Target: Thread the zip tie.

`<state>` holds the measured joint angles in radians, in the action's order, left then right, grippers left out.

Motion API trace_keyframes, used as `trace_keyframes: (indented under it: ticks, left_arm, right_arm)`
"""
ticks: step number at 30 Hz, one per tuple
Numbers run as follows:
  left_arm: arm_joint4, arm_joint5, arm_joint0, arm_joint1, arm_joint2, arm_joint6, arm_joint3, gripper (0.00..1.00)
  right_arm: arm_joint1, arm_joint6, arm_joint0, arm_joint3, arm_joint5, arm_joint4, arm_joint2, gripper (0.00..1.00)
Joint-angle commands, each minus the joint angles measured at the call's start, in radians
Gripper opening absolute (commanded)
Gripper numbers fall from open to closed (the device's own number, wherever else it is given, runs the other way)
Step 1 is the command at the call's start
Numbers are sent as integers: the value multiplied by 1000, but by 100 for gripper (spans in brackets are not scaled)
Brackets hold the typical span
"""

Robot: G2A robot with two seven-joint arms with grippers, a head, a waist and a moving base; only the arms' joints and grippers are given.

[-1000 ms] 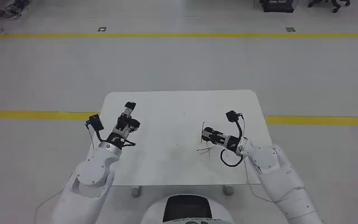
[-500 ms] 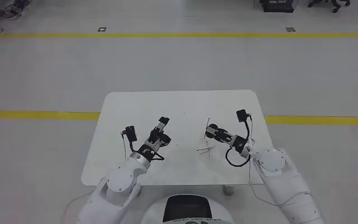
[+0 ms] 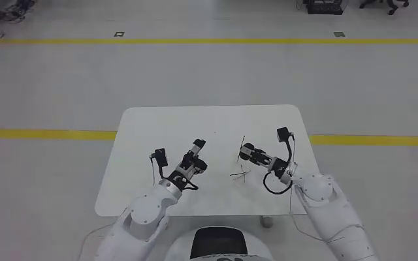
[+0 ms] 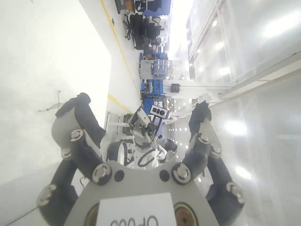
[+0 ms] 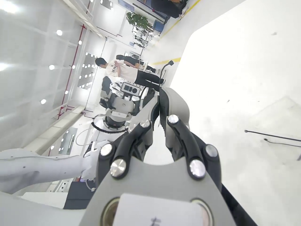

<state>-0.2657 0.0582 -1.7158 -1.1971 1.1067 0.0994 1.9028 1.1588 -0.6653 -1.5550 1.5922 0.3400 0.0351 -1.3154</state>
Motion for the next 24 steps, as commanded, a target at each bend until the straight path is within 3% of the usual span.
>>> trace_keyframes:
  ticks: [1, 5, 20, 24]
  left_arm:
    - [-22, -24, 15, -8, -52, 4, -20, 100]
    - [-42, -42, 46, -23, -114, -35, -61, 100]
    - [-42, -42, 46, -23, -114, -35, -61, 100]
    - [-1, -67, 68, -22, -129, 9, -91, 100]
  right_arm:
    - [1, -3, -11, 1, 0, 38, 0, 0]
    - [1, -22, -23, -16, 0, 87, -11, 0]
    - [1, -22, -23, -16, 0, 87, -11, 0]
    - [8, 40, -20, -23, 0, 102, 12, 0]
